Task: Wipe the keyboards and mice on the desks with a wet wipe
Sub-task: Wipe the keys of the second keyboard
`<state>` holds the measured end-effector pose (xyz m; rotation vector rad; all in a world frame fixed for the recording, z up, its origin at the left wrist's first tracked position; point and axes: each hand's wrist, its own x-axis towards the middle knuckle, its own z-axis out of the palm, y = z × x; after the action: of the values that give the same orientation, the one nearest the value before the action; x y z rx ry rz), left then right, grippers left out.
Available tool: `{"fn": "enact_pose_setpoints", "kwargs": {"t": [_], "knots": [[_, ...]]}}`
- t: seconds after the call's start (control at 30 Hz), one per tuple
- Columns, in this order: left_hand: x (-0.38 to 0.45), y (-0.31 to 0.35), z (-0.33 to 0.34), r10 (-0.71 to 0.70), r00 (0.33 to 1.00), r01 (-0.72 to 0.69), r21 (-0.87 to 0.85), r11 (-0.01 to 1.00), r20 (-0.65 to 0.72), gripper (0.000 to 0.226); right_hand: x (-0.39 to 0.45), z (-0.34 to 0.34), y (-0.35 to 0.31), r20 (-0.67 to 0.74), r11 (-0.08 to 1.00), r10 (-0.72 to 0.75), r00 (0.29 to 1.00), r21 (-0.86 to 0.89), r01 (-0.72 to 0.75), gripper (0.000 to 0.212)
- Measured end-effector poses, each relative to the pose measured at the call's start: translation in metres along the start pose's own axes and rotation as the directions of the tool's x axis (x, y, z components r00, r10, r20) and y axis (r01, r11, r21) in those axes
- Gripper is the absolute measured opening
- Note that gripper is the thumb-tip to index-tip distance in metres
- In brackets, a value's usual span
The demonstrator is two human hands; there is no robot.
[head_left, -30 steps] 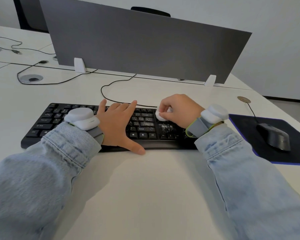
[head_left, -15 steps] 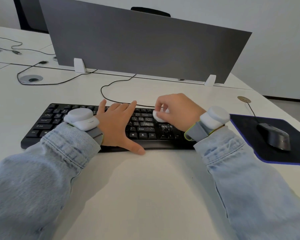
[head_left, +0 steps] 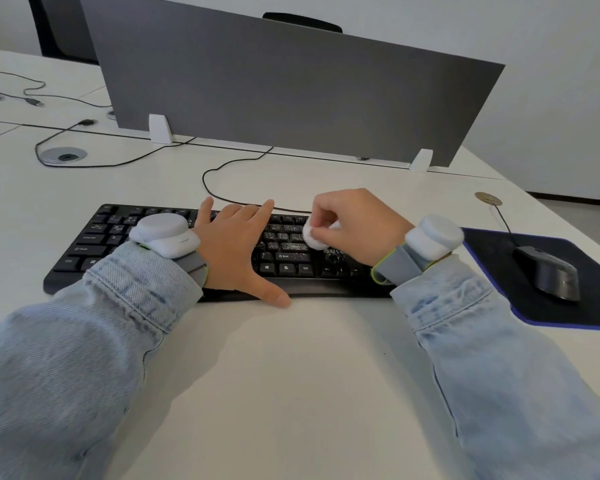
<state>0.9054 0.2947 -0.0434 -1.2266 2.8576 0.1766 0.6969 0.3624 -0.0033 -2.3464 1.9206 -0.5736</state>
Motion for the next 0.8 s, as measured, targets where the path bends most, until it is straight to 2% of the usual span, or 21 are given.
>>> {"fn": "enact_pose_setpoints", "kwargs": {"t": [0.1, 0.2, 0.33, 0.43, 0.5, 0.57, 0.67, 0.8], "knots": [[0.0, 0.002, 0.0, -0.005, 1.0, 0.005, 0.005, 1.0, -0.004, 0.16, 0.0, 0.006, -0.004, 0.094, 0.996, -0.014, 0.995, -0.092, 0.023, 0.006], [-0.001, 0.002, -0.001, -0.008, 1.0, 0.008, -0.005, 1.0, -0.007, 0.16, -0.003, -0.009, 0.006, 0.144, 0.978, 0.082, 0.986, -0.203, -0.051, 0.007], [-0.002, 0.002, -0.002, -0.003, 1.0, 0.003, -0.007, 1.0, 0.007, 0.159, -0.01, -0.021, 0.019, 0.178, 0.958, 0.186, 0.966, -0.25, -0.139, 0.009], [-0.001, 0.002, 0.0, -0.003, 1.0, 0.003, -0.005, 1.0, 0.002, 0.159, -0.01, -0.021, 0.02, 0.111, 0.961, 0.172, 0.979, -0.236, -0.142, 0.01], [0.0, 0.001, 0.0, -0.003, 1.0, 0.003, -0.007, 1.0, -0.002, 0.159, -0.007, -0.017, 0.016, 0.009, 0.982, 0.102, 0.995, -0.163, -0.099, 0.009], [-0.001, 0.001, 0.0, -0.004, 1.0, 0.004, -0.003, 1.0, -0.004, 0.16, -0.004, -0.011, 0.007, -0.012, 0.996, 0.039, 0.999, -0.085, -0.04, 0.006], [-0.001, 0.002, -0.001, -0.007, 1.0, 0.007, -0.007, 1.0, 0.004, 0.16, -0.003, -0.001, -0.001, 0.105, 0.995, 0.018, 0.994, -0.104, -0.007, 0.004], [0.0, 0.002, 0.0, -0.004, 1.0, 0.004, -0.007, 1.0, -0.01, 0.16, -0.008, -0.021, 0.014, 0.195, 0.968, 0.166, 0.967, -0.219, -0.122, 0.01]]}}
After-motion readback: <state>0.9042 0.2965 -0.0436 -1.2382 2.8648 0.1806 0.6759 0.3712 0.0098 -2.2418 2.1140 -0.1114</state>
